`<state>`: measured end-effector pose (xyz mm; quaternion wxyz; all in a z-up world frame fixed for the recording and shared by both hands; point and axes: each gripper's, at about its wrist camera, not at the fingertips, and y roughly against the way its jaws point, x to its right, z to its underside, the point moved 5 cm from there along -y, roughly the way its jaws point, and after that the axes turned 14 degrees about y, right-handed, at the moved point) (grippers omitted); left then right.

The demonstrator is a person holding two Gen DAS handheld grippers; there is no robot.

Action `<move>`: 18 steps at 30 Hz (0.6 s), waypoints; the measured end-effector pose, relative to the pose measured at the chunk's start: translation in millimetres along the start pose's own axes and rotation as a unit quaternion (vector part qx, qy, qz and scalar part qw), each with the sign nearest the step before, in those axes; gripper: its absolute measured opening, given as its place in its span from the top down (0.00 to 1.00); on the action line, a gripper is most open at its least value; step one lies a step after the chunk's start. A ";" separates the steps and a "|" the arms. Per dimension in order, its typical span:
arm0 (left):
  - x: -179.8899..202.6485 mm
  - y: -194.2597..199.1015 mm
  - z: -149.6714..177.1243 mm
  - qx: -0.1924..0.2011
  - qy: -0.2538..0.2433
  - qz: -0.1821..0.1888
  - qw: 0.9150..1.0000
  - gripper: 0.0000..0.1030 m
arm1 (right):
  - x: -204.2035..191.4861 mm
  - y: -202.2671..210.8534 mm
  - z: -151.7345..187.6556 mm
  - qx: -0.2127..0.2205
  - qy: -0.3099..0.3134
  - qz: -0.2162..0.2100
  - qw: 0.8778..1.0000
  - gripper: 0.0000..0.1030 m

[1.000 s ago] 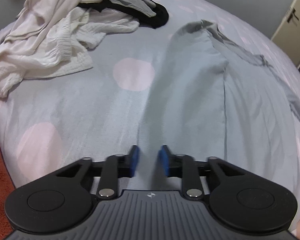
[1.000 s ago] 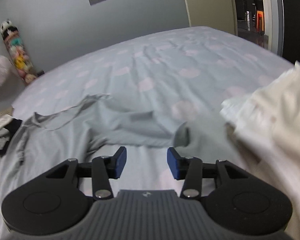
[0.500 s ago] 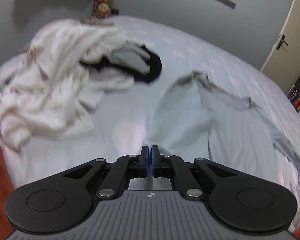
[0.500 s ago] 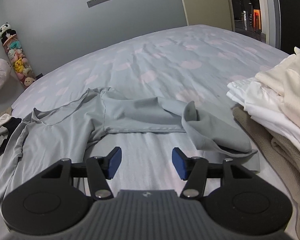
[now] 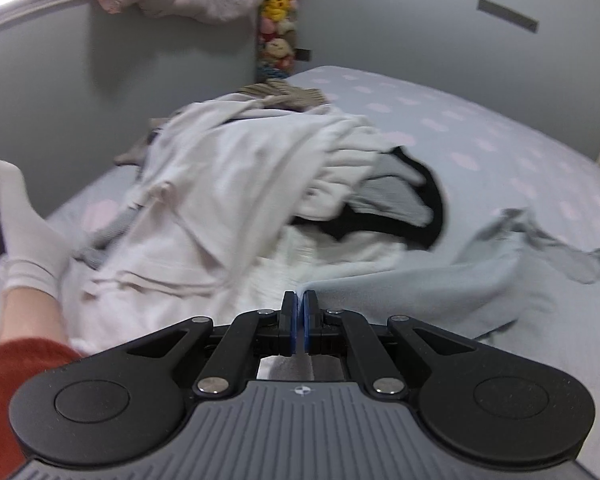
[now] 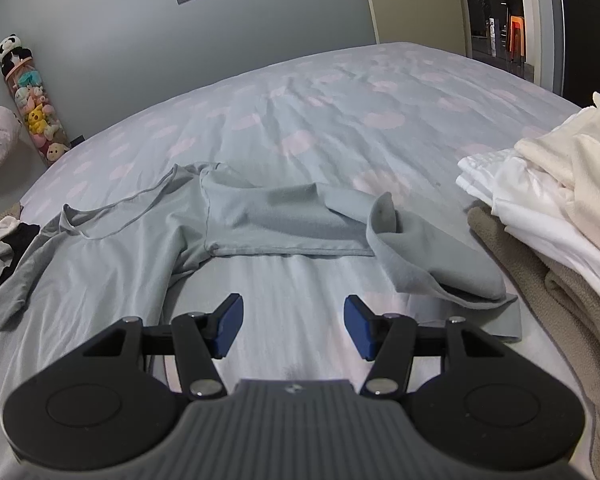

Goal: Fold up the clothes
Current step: 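Release the sleeve and open the left tool above the shirt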

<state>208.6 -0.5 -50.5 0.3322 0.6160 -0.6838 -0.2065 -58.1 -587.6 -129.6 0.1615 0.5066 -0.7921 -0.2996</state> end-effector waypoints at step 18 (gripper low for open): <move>-9.7 -20.3 -10.2 0.018 -0.009 -0.010 1.000 0.59 | -6.9 -2.5 -1.6 -0.012 0.021 0.005 1.000 0.42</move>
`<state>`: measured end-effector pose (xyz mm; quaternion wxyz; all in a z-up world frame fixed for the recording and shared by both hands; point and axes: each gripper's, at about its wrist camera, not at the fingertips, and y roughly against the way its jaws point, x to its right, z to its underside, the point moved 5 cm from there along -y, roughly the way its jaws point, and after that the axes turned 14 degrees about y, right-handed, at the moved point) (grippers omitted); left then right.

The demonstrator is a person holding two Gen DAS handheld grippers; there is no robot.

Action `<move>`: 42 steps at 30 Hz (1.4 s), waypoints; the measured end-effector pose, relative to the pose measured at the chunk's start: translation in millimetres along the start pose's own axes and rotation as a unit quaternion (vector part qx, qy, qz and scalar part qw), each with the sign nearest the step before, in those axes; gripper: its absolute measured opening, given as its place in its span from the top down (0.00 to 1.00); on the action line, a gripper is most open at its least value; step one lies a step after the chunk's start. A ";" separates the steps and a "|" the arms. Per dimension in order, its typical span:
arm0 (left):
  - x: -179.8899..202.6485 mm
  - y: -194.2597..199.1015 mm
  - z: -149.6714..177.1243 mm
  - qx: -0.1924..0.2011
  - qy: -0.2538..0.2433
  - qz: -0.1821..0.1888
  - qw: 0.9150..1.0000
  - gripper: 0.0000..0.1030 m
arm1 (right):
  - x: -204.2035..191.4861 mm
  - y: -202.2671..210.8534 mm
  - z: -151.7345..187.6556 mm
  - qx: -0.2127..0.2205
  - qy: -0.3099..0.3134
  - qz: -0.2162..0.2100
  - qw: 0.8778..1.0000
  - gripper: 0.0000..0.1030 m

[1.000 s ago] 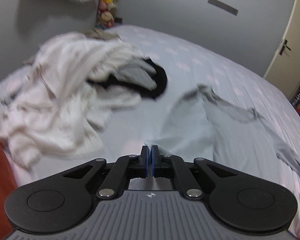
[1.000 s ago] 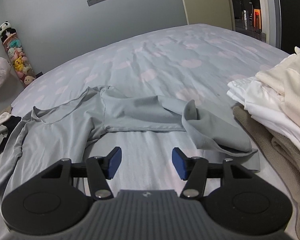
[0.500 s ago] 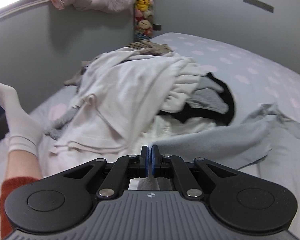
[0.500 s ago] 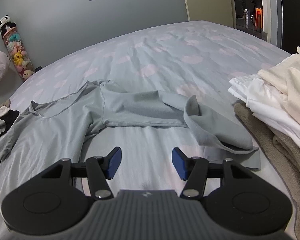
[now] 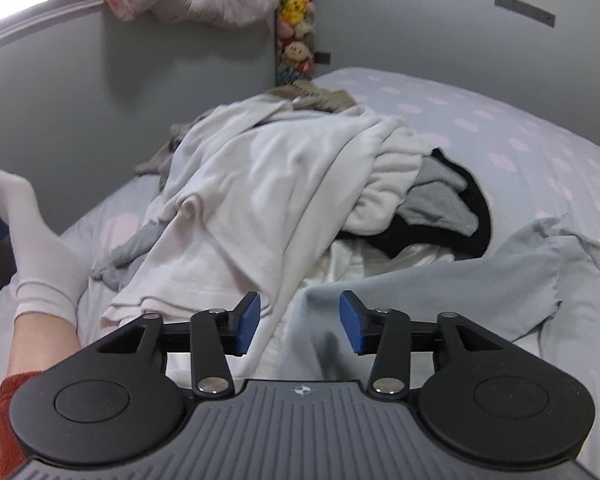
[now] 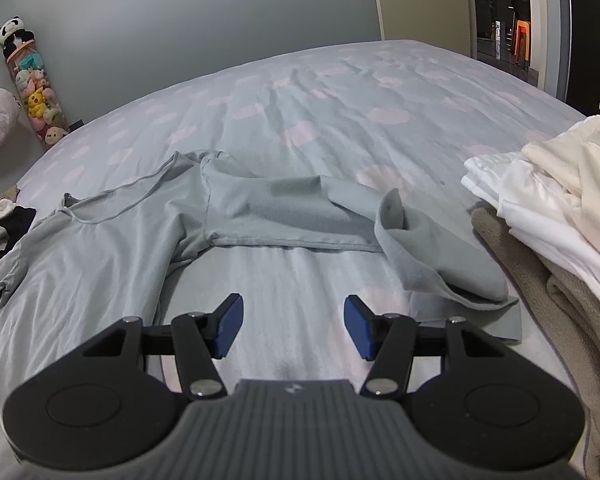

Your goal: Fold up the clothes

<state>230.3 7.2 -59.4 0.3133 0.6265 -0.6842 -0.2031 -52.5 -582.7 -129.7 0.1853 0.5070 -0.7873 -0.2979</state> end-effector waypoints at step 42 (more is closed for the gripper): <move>282.2 -176.5 -1.9 -0.108 -0.184 0.235 0.948 0.57 | -54.1 -233.4 -194.3 -0.013 0.167 -0.118 0.979 0.49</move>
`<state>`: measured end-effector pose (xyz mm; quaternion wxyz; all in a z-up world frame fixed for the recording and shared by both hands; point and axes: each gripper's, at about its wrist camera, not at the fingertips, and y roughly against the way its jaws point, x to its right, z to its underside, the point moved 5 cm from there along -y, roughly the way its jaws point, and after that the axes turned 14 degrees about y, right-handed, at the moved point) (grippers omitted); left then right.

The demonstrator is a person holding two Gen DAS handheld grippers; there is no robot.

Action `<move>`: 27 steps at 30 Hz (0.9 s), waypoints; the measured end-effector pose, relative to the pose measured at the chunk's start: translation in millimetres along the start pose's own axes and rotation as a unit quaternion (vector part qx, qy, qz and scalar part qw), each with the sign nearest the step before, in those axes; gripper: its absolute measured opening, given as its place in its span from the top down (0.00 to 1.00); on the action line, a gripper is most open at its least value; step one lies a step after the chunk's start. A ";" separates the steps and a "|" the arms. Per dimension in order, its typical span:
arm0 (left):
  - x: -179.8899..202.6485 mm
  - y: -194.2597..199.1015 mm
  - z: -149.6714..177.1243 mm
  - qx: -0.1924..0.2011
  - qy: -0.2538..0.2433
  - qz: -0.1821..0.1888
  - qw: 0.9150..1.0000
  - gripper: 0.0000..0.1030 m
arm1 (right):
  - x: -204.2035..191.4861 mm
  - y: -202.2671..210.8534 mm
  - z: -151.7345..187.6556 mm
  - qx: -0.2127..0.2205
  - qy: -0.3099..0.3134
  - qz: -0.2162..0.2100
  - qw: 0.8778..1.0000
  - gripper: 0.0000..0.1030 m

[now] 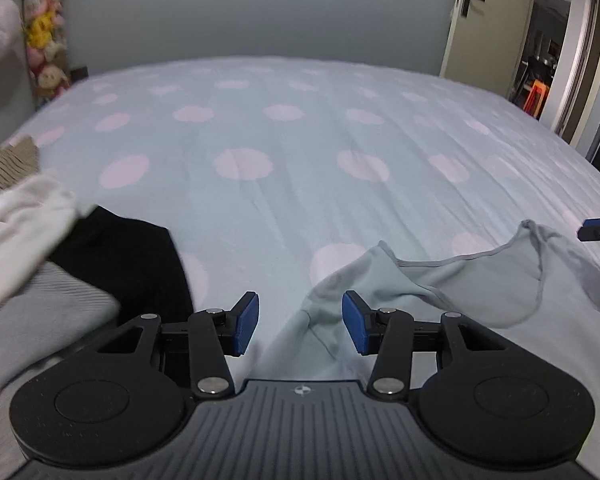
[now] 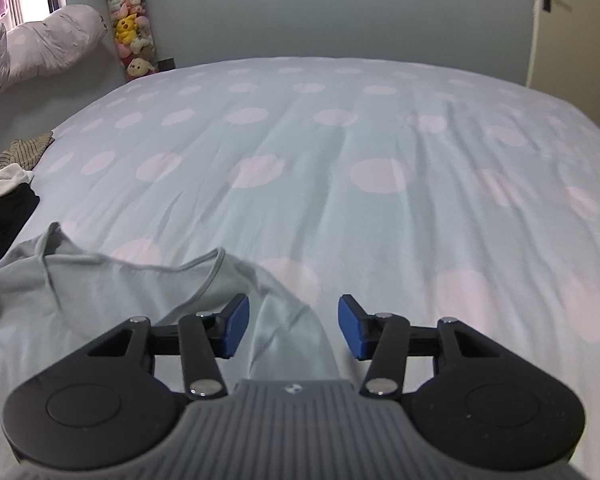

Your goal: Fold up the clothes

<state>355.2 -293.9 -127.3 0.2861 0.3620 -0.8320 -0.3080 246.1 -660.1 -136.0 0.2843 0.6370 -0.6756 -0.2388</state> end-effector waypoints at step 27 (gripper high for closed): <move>18.2 -58.2 -18.4 -0.030 -0.106 -0.075 0.991 0.94 | 2.6 -48.6 -22.6 -0.020 0.019 -0.003 1.000 0.92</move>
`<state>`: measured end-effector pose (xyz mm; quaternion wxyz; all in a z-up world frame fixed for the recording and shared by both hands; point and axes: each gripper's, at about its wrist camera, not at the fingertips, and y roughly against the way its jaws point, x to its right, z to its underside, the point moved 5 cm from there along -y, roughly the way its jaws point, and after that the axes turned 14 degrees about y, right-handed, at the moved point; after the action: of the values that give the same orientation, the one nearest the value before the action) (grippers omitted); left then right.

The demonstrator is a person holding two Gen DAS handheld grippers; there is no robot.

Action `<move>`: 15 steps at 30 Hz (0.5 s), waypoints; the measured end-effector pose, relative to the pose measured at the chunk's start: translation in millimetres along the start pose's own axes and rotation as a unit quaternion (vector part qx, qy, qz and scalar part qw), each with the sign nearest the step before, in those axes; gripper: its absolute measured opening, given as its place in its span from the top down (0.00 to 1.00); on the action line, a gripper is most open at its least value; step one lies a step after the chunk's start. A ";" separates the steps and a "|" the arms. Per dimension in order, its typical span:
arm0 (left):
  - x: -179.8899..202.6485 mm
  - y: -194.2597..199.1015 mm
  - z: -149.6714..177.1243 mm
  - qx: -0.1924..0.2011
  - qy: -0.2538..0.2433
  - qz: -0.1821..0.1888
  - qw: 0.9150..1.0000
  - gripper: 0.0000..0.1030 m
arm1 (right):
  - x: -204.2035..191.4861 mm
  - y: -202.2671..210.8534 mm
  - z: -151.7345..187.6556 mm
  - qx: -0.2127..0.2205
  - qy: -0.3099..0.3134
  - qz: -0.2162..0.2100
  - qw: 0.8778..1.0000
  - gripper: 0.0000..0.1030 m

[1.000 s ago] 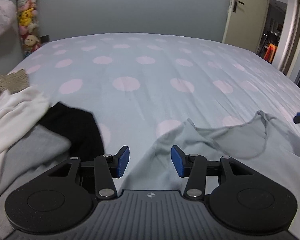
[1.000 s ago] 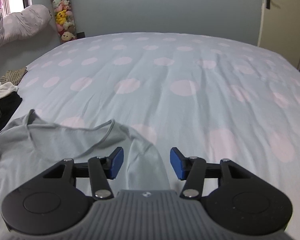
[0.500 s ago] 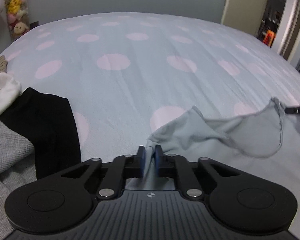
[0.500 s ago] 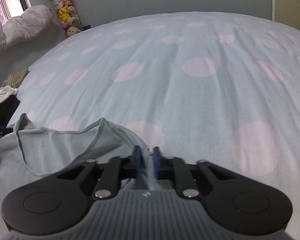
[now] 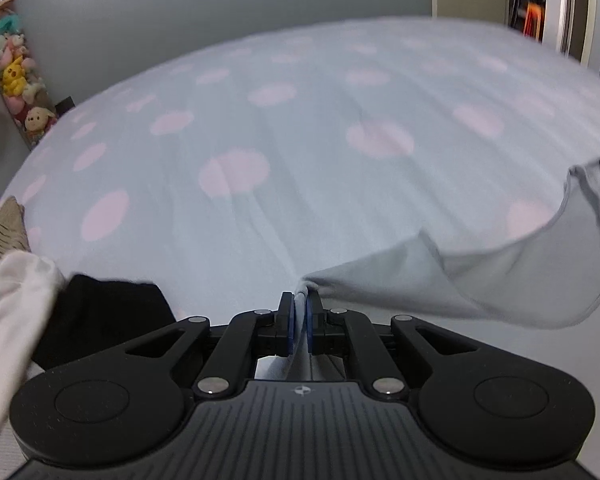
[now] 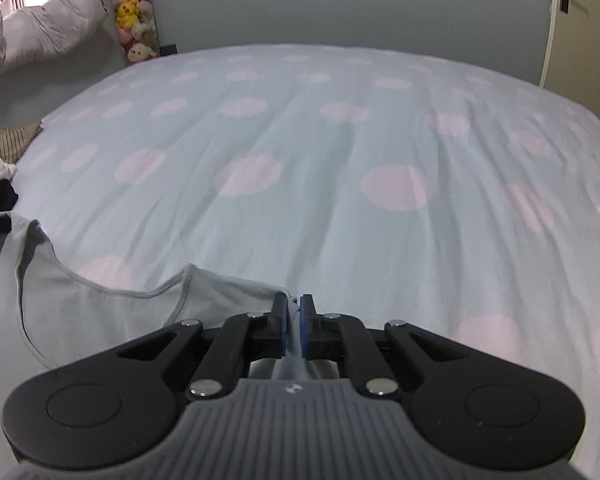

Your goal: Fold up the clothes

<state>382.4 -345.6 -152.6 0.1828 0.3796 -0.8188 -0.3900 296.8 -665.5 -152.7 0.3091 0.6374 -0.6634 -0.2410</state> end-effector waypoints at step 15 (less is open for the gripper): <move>-18.5 132.5 45.3 0.024 0.079 0.032 0.996 0.63 | -20.0 81.4 9.2 0.022 -0.013 0.002 1.000 0.74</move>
<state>303.9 -254.7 -78.2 0.2497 0.3873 -0.8224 -0.3337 233.4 -640.5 -103.0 0.2870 0.6393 -0.6740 -0.2337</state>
